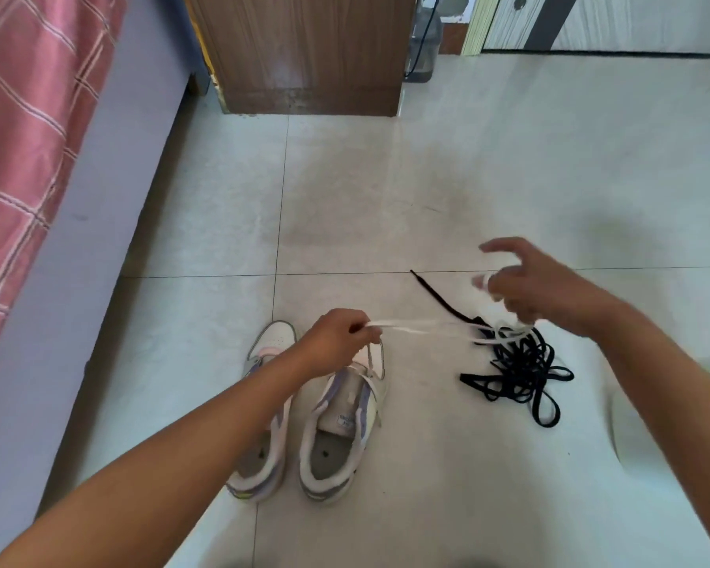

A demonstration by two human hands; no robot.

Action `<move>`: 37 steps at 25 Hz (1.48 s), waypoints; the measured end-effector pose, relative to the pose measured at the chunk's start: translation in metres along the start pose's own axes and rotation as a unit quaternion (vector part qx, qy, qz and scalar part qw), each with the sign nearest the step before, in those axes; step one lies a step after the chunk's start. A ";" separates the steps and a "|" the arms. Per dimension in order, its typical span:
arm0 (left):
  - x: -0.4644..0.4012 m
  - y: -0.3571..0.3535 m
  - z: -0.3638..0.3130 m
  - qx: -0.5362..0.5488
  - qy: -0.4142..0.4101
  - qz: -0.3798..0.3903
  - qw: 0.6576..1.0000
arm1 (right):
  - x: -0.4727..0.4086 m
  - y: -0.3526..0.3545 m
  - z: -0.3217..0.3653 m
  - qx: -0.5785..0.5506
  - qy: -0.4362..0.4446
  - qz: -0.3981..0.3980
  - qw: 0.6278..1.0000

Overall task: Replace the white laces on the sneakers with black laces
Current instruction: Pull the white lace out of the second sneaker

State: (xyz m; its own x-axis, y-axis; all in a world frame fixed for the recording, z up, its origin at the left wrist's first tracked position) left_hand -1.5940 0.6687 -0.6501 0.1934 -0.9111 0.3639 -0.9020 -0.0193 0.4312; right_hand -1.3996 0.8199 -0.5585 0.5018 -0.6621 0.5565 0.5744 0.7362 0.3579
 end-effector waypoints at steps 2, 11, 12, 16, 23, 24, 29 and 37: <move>0.002 -0.004 -0.024 0.035 -0.045 0.005 0.998 | -0.002 -0.071 -0.039 0.192 -0.051 0.186 0.962; 0.037 -0.052 0.026 -0.319 0.142 0.016 0.937 | -0.025 -0.134 -0.041 -0.021 -0.026 0.071 0.997; 0.040 -0.066 0.033 -0.349 0.149 0.052 0.924 | -0.024 -0.134 -0.040 -0.024 -0.027 0.055 0.998; 0.035 -0.079 0.044 -0.417 0.114 0.033 0.901 | -0.025 -0.122 -0.023 -0.125 -0.040 -0.053 0.990; 0.032 -0.082 0.046 -0.455 0.107 0.052 0.882 | 0.003 -0.068 0.035 -0.407 0.037 -0.141 0.901; 0.032 -0.083 0.046 -0.461 0.101 0.049 0.880 | 0.011 -0.061 0.043 -0.453 0.057 -0.143 0.878; 0.031 -0.085 0.044 -0.440 0.124 0.077 0.886 | 0.029 0.004 0.096 -0.493 0.208 -0.143 0.832; 0.027 0.018 -0.049 0.018 -0.015 -0.278 0.960 | 0.014 -0.067 0.014 0.070 -0.055 0.074 0.993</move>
State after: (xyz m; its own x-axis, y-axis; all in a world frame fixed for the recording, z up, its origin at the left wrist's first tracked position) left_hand -1.5864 0.6642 -0.5917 0.6385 -0.7672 0.0611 -0.6752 -0.5203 0.5229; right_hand -1.4396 0.7633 -0.5644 0.4955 -0.5310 0.6874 0.3998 0.8420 0.3622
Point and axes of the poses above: each hand's wrist, its own x-axis away from the middle knuckle, its own y-axis out of the back of the hand, z = x × y, the point moved 3 cm from there along -x, towards the middle knuckle, and after that the axes turned 7 degrees about -y, right-handed, at the moved point
